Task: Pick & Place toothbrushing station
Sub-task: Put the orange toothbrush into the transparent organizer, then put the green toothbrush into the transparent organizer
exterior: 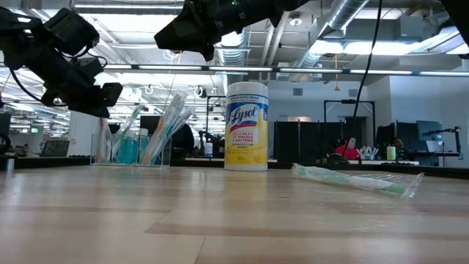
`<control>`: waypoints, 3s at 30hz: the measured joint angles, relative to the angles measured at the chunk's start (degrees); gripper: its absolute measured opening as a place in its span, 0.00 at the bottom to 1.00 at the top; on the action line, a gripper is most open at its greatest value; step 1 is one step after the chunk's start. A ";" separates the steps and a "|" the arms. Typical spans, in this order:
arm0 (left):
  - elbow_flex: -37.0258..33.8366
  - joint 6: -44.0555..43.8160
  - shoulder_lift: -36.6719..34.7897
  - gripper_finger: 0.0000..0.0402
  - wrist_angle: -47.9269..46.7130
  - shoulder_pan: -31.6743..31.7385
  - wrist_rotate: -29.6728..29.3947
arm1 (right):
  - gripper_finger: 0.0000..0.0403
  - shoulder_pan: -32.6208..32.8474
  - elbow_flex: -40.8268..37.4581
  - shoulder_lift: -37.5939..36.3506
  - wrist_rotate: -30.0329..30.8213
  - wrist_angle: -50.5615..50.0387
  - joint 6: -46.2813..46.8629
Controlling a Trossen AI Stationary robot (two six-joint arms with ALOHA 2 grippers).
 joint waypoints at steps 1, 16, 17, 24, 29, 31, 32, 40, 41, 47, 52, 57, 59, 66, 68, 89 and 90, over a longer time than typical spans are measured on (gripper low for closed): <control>0.02 0.00 0.44 0.08 0.13 -0.02 -0.19 | 0.19 0.04 0.00 0.00 0.00 0.00 0.00; 0.02 -1.01 1.62 0.24 0.11 -0.01 -4.88 | 0.19 0.02 0.00 0.00 0.00 -0.01 -0.02; 0.02 -1.01 1.62 0.26 0.12 -0.02 -5.32 | 0.19 0.02 0.00 0.00 0.00 -0.02 -0.02; 0.00 0.48 1.47 0.39 0.15 -0.02 -7.55 | 0.19 0.03 0.00 0.00 0.00 -0.49 -0.02; 0.00 0.59 1.44 0.45 0.15 -0.02 -7.61 | 0.19 0.02 -0.02 0.00 0.00 -0.66 -0.04; 0.00 0.65 1.46 0.46 0.11 -0.02 -7.27 | 0.19 0.02 -0.02 0.00 0.00 -0.70 -0.14; 0.00 0.66 1.46 0.46 0.05 -0.02 -7.17 | 0.19 0.03 -0.02 0.00 0.00 -0.70 -0.19; 0.00 2.64 1.45 0.44 -2.98 -0.04 -5.55 | 0.19 0.02 -0.02 0.00 0.00 -0.70 -0.48; 0.00 2.62 1.44 0.44 -3.03 -0.04 -5.55 | 0.19 0.02 -0.02 0.00 0.00 -0.70 -0.49; 0.00 2.59 1.44 0.44 -4.05 -0.04 -1.38 | 0.19 -0.02 -0.02 0.00 0.00 -0.70 -0.59; 0.00 1.42 1.44 0.42 -8.18 -0.04 0.69 | 0.19 -0.02 -0.02 0.00 0.00 -0.72 -0.61; 0.00 -0.66 1.44 0.40 -8.59 -0.03 9.33 | 0.19 -0.02 -0.02 0.00 0.00 -0.72 -0.61; 0.00 -1.03 1.44 0.39 -8.61 -0.04 11.56 | 0.19 -0.04 -0.02 0.00 0.00 -0.72 -0.61; 0.00 -1.07 1.44 0.37 -8.78 -0.04 19.87 | 0.19 -0.02 -0.02 0.00 0.00 -0.72 -0.59; 0.00 -1.08 1.47 0.37 -8.81 -0.04 23.20 | 0.19 0.02 -0.02 0.00 0.00 -0.82 -0.57; 0.02 -2.58 1.47 0.35 -0.65 -15.99 35.10 | 0.19 0.02 -0.04 0.00 0.00 -22.29 0.97; 0.02 -2.56 1.47 0.34 1.03 -17.37 35.10 | 0.19 0.02 -0.04 0.00 0.00 -24.03 1.19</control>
